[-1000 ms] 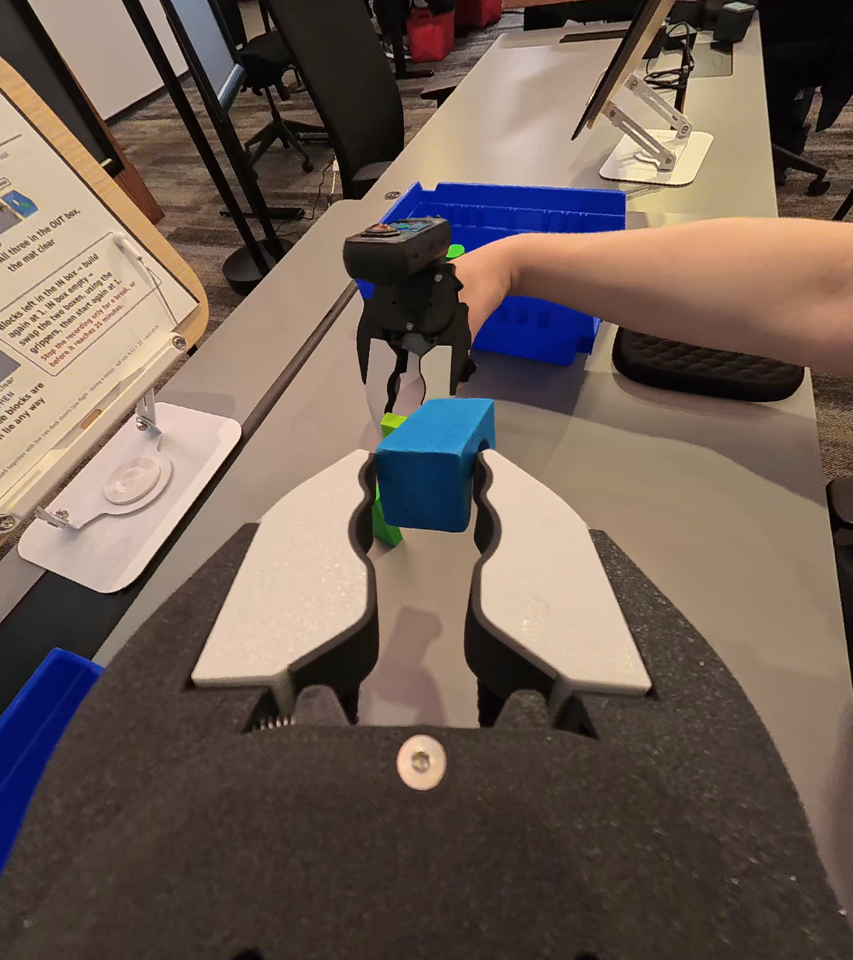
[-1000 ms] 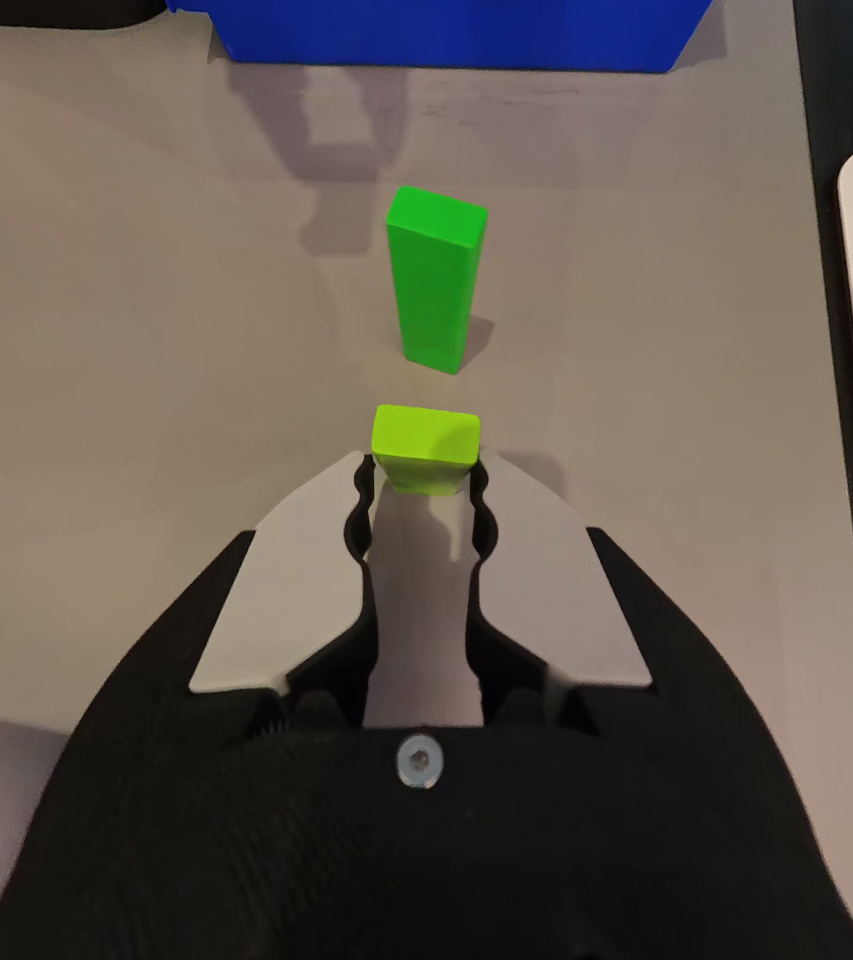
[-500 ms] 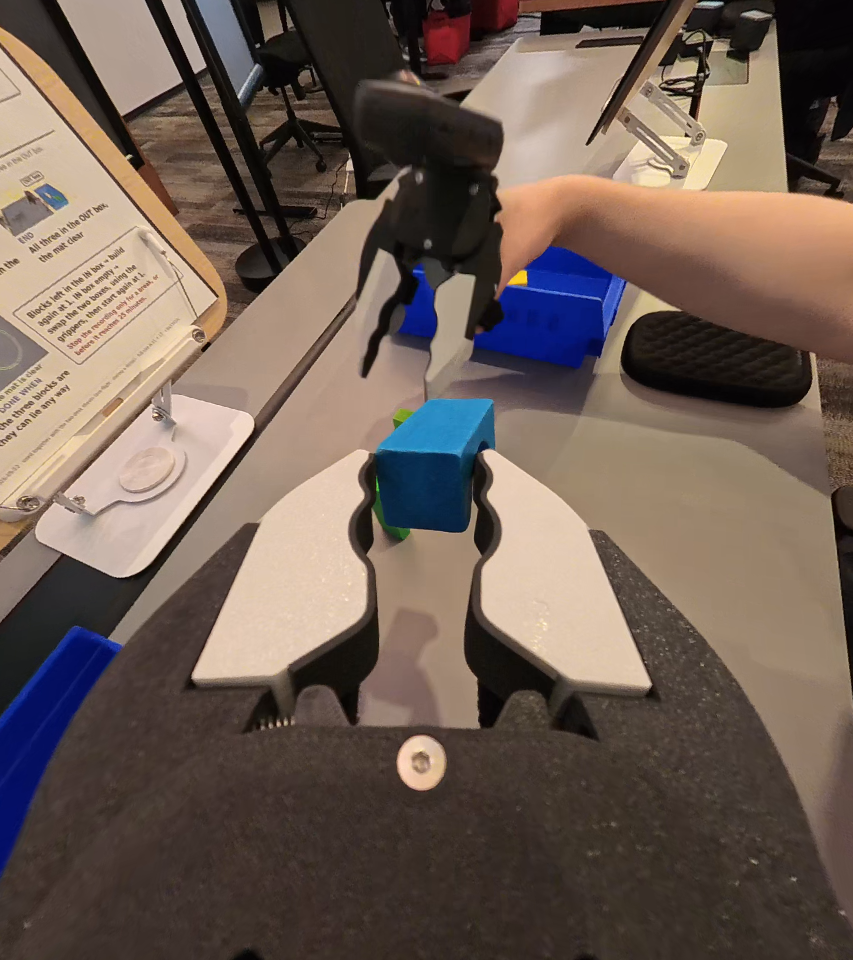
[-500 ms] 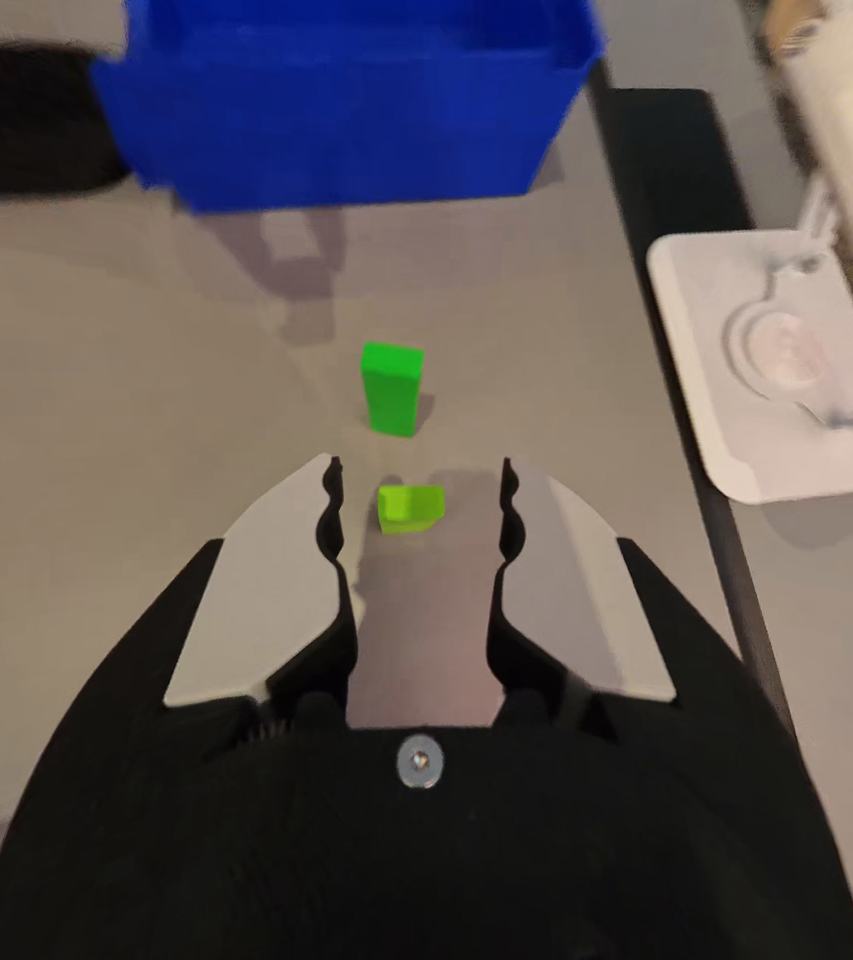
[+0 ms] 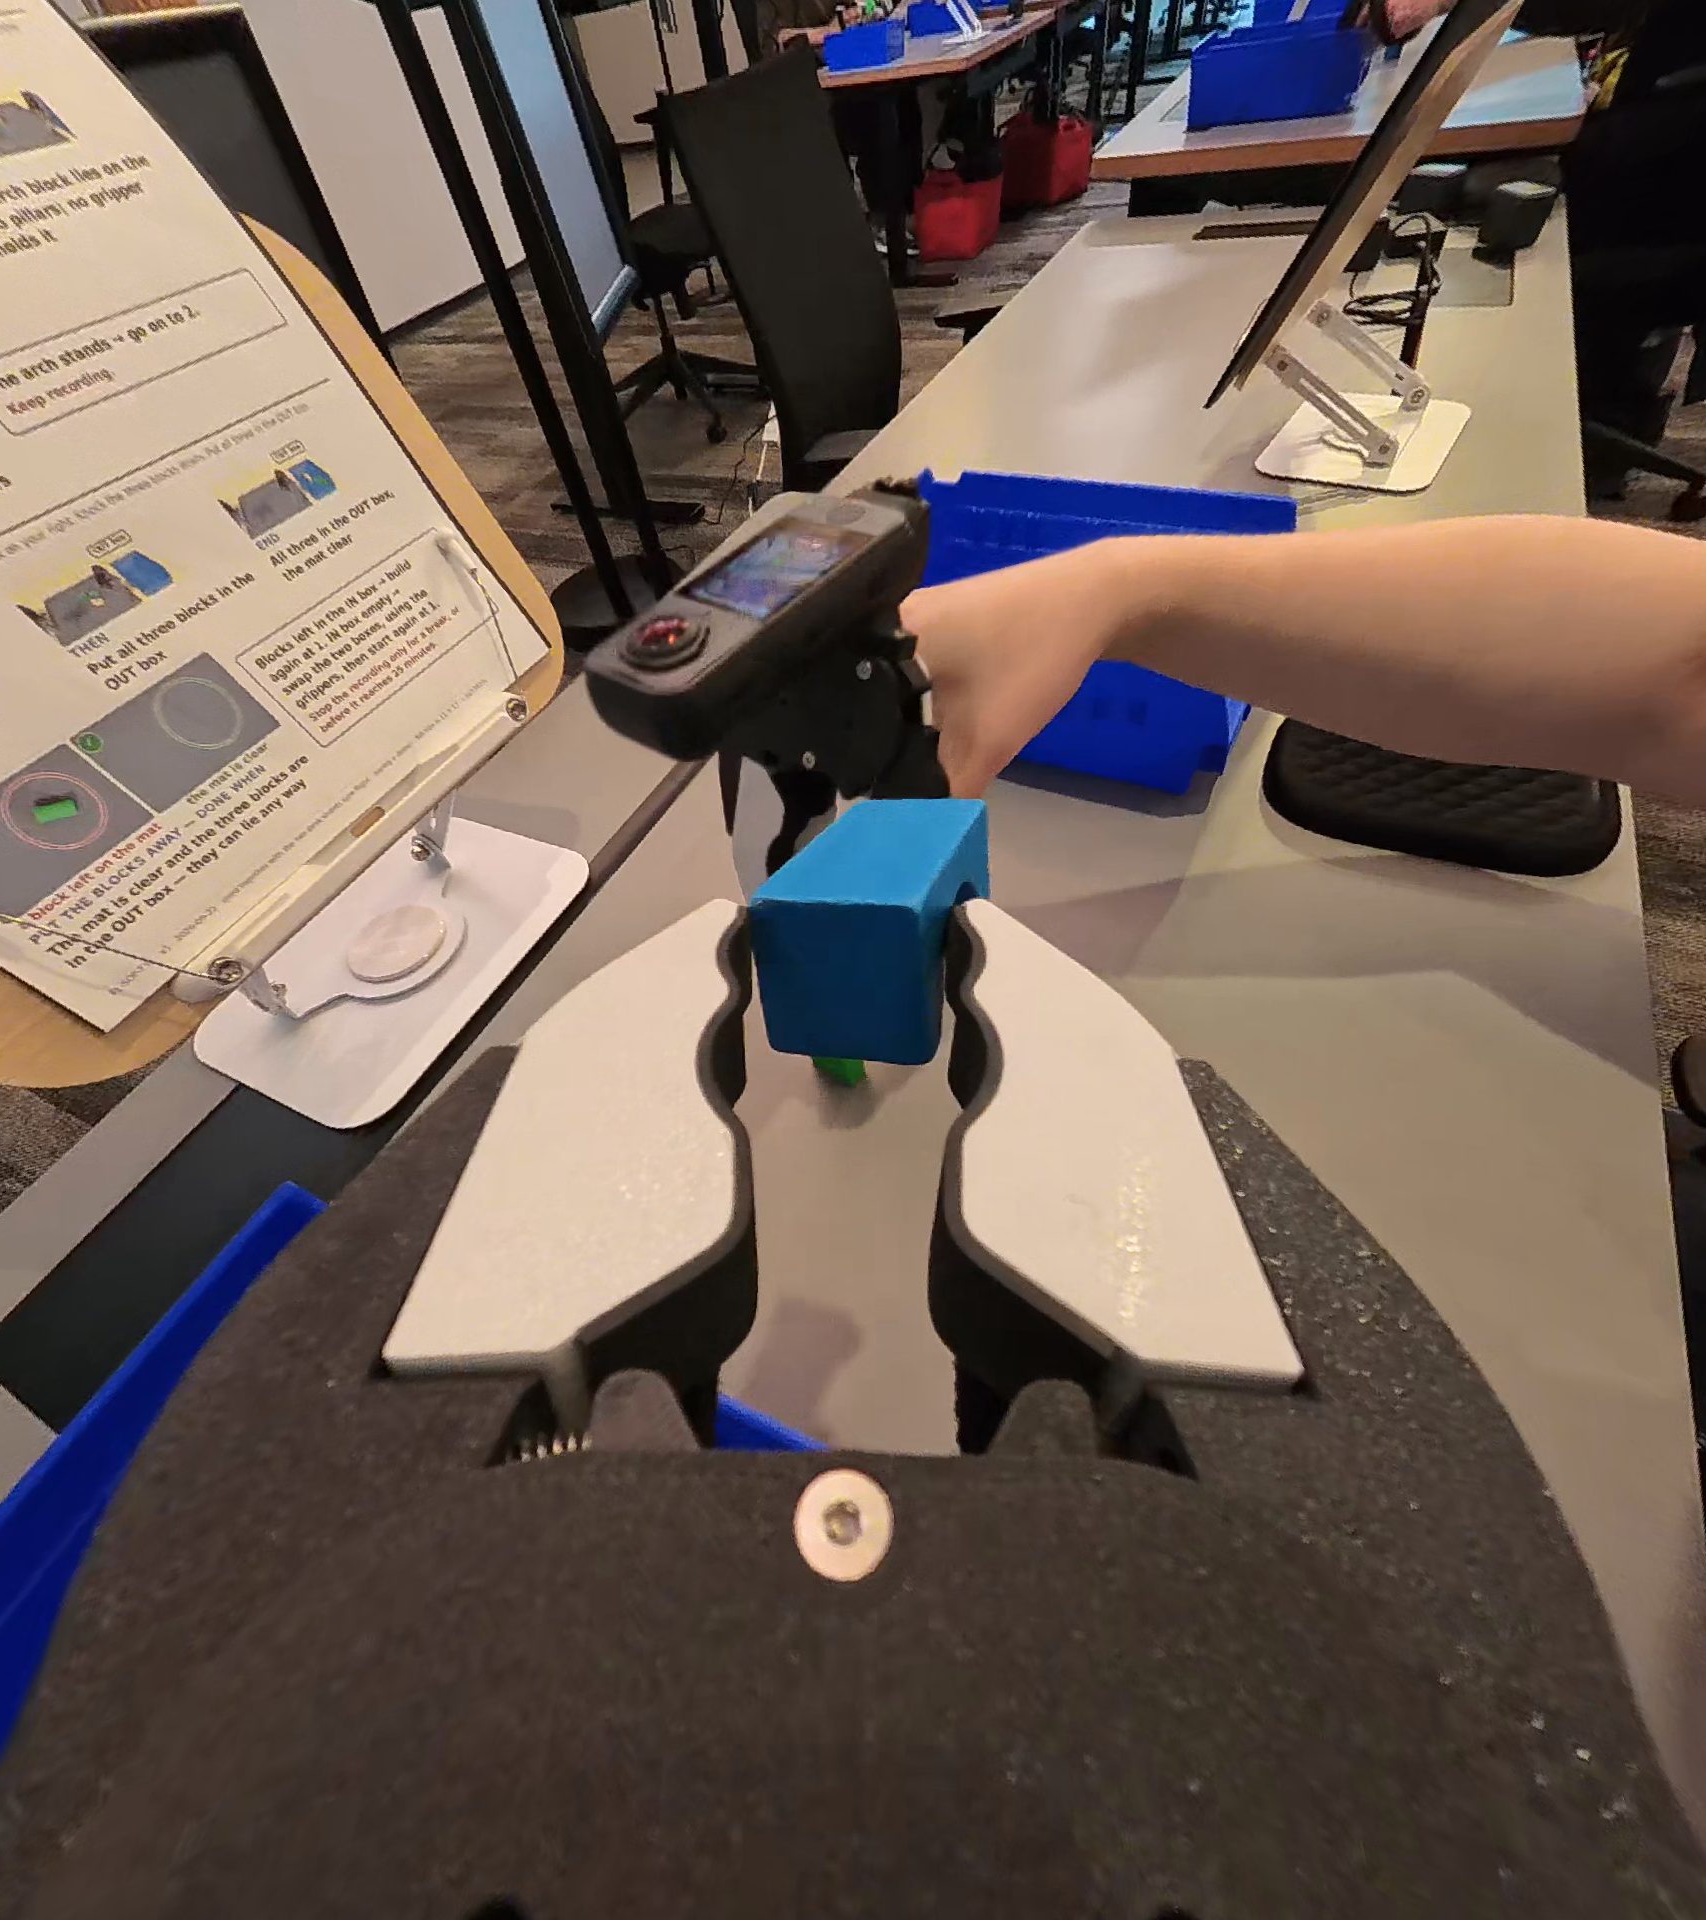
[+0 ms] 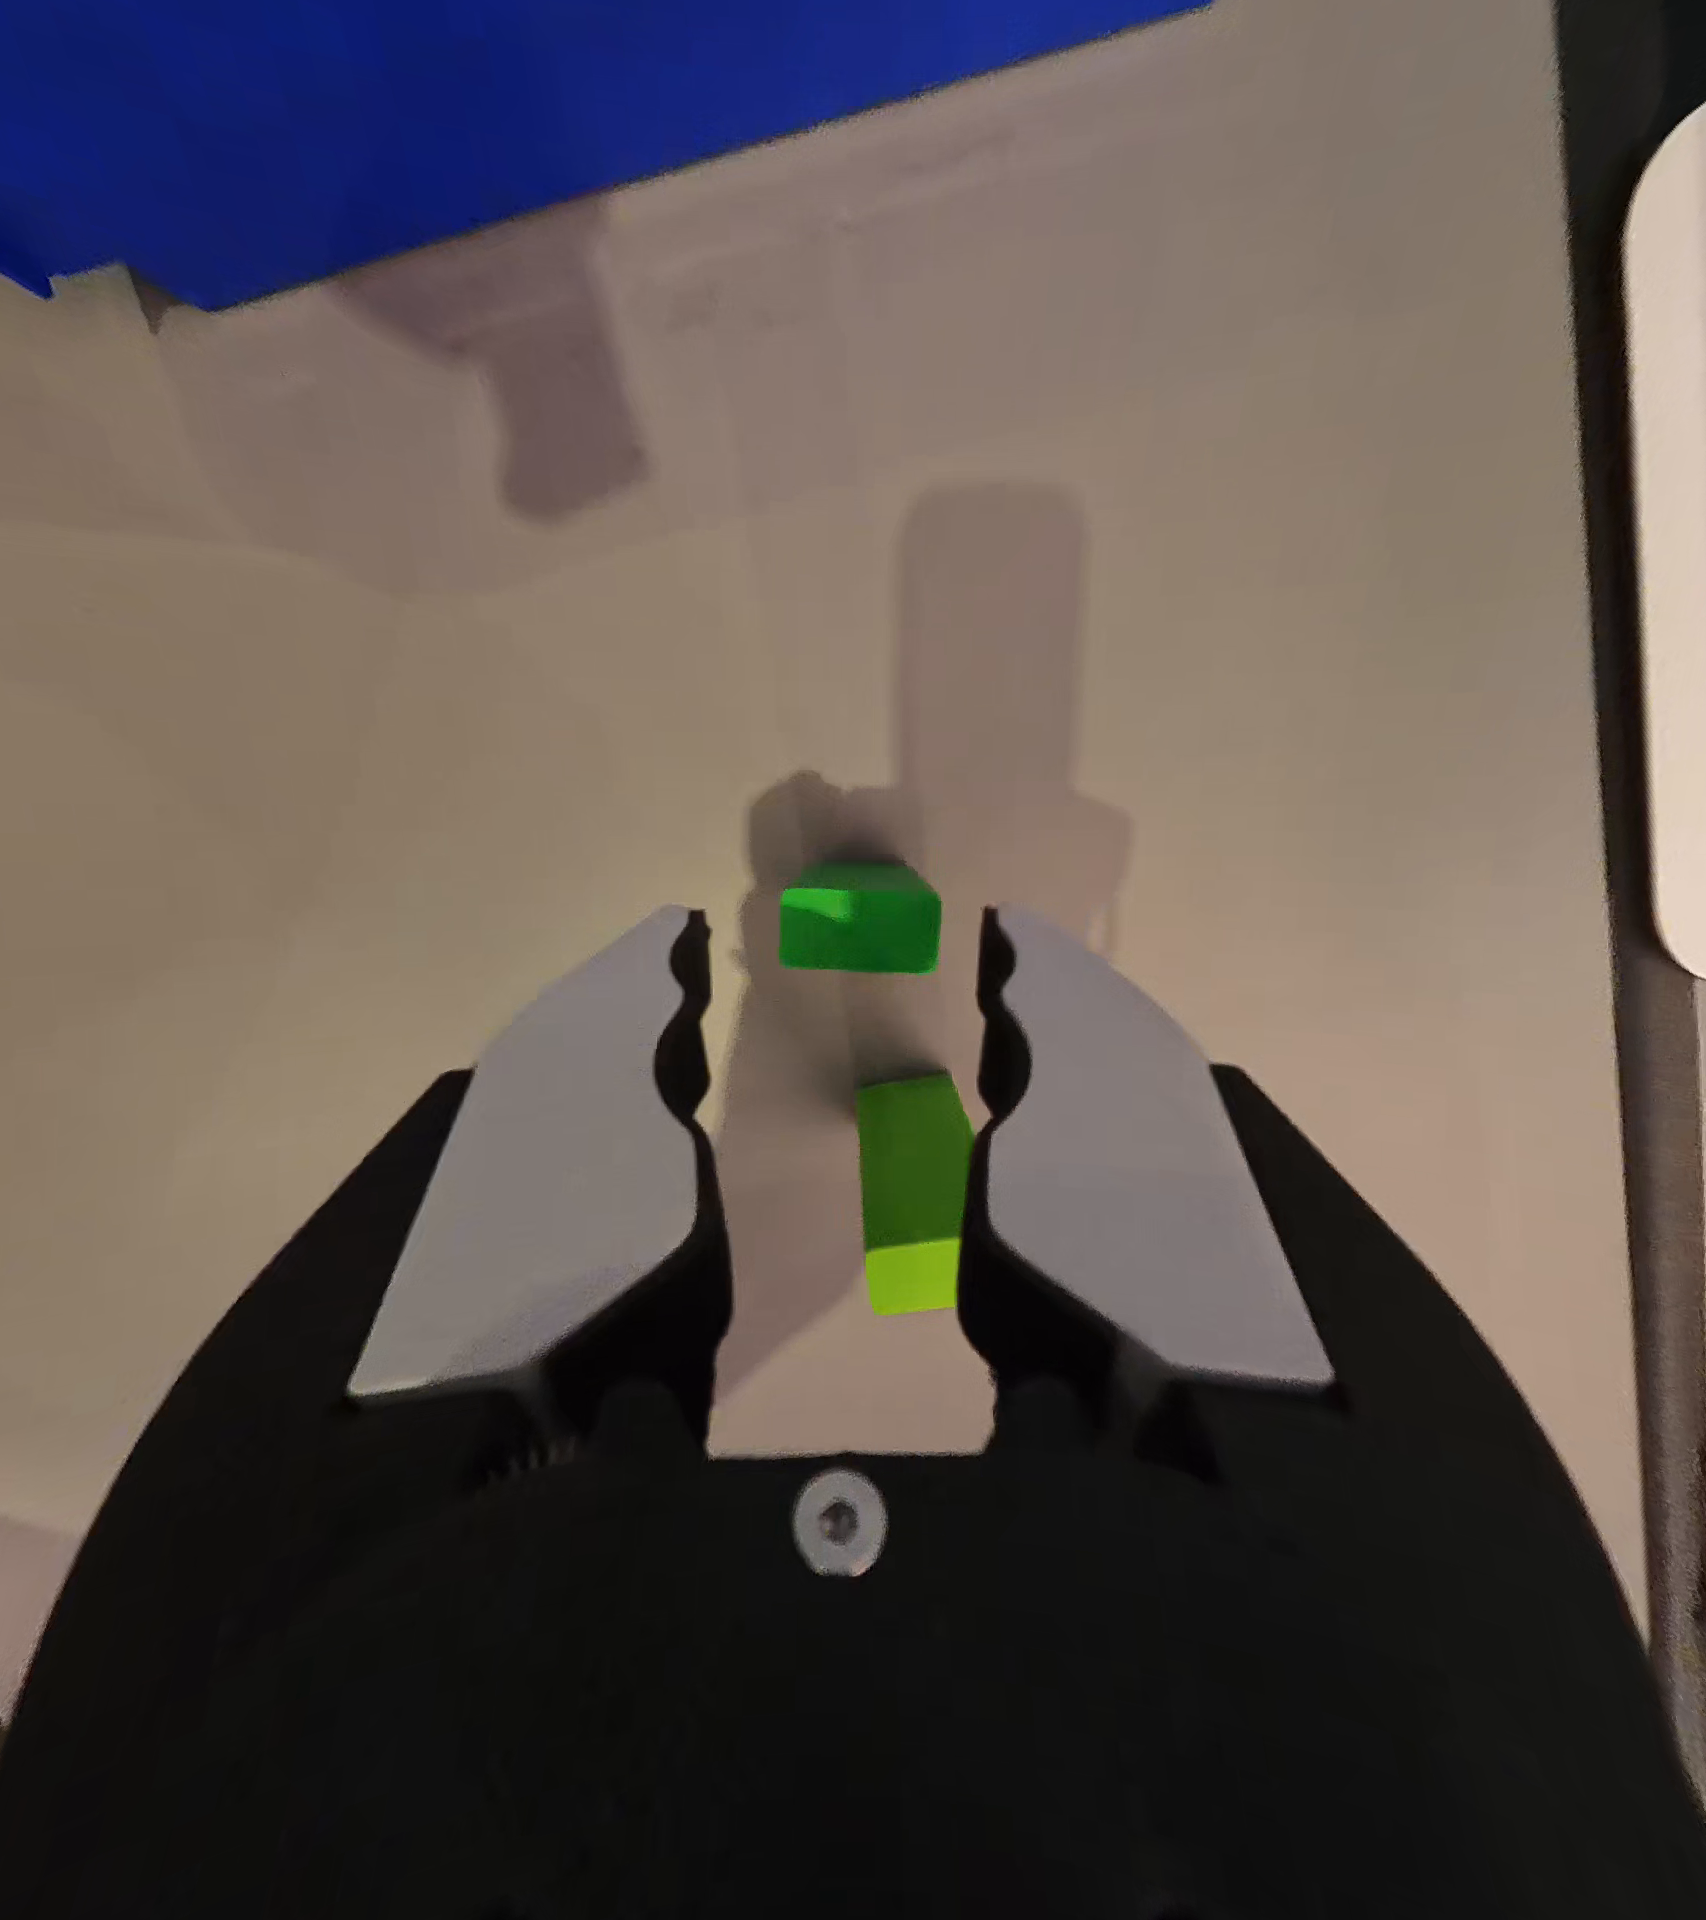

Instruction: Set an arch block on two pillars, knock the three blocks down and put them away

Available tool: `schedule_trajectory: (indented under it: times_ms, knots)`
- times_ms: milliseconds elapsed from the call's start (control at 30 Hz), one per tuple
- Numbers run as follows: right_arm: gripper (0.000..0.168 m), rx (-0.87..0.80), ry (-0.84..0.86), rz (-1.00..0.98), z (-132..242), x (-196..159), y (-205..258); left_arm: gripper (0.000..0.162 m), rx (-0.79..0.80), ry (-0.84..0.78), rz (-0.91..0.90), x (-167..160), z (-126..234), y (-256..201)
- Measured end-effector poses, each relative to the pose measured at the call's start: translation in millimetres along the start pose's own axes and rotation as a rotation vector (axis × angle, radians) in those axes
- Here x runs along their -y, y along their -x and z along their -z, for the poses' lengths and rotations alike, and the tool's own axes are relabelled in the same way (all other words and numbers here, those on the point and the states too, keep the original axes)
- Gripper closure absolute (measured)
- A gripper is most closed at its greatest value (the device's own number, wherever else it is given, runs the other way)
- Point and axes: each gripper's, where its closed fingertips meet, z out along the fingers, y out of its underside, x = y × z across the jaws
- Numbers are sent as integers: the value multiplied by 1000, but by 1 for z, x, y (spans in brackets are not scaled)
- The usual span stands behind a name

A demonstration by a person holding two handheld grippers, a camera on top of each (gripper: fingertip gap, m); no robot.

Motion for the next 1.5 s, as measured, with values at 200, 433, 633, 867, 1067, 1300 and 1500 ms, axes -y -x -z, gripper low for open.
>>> schedule_trajectory:
  times_ms: [200,433,633,867,1067,1300,1500]
  knots:
    - [136,14,72,26,-5,-9,0,126,-6,12,-9,-1,-1,-2]
    - [136,12,95,111,-1,-19,-9,126,-12,19,-16,-2,-2,-3]
    - [136,21,78,143,0,-21,-12,126,-19,35,-16,-6,-5,-4]
    - [135,81,73,126,0,-20,-5,126,-26,50,-16,-8,-8,-5]
    - [136,70,69,150,-1,-19,-6,126,-33,61,-20,-10,-9,-6]
    - [127,50,46,154,1,-14,-7,126,-30,60,-20,-10,-10,-6]
    - [120,37,1,155,10,-10,-6,126,-35,60,-19,-10,-9,-6]
